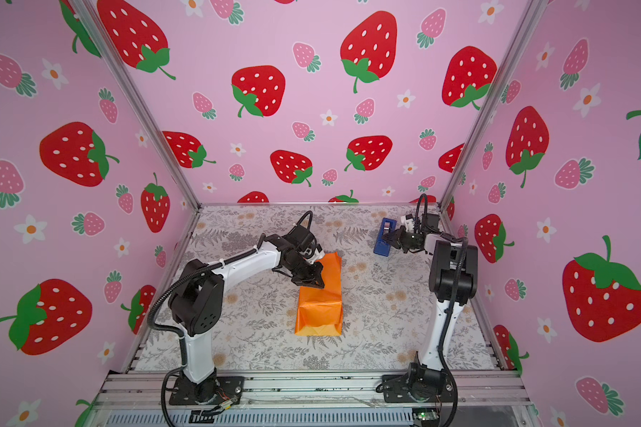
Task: Wrap a gift box in wrapping paper
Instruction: Tear off the tape using the Tape Cutter.
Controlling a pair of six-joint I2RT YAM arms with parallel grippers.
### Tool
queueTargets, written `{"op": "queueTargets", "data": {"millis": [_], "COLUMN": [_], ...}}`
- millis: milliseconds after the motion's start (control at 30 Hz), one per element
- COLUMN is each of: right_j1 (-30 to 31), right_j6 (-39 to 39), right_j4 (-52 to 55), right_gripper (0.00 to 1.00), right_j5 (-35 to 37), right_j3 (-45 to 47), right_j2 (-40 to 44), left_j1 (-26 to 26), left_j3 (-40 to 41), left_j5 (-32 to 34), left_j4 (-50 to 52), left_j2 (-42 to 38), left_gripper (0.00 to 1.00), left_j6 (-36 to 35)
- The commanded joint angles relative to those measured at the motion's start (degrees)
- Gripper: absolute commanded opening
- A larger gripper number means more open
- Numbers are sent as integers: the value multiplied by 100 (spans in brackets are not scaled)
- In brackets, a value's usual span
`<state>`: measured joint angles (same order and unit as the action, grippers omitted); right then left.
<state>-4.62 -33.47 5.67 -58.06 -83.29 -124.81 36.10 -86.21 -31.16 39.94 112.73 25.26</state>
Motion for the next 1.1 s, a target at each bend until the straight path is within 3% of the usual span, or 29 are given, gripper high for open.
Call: {"op": "queueTargets", "data": {"millis": [0,167,500,733,867,1067], "right_j1": [101,98,166,257,278,398], "right_j6": [-19,-65,-12,170,406,932], "right_j4": [237,292,163,108,336,1185], "right_gripper": [0,0,0,0,0,0], "right_j5": [-120,-65,-41,-40,432,2127], "right_j3": [48,351,1824,2399,2375,2166], "right_j2": [314,820,1941,1929,1728,1374], "left_j1": [-65,-76,-94,-103,-103,-105], "left_j3": [70,61,97,92,103,116], "left_j5": [436,420,417,400,402,400], "left_j4": [535,533,543,540,545,532], "left_j2": [261,258,250,285,302,337], "left_gripper": [10,10,9,9,9,9], "left_j6": [-106,-116,-142,-151,-136,-139]}}
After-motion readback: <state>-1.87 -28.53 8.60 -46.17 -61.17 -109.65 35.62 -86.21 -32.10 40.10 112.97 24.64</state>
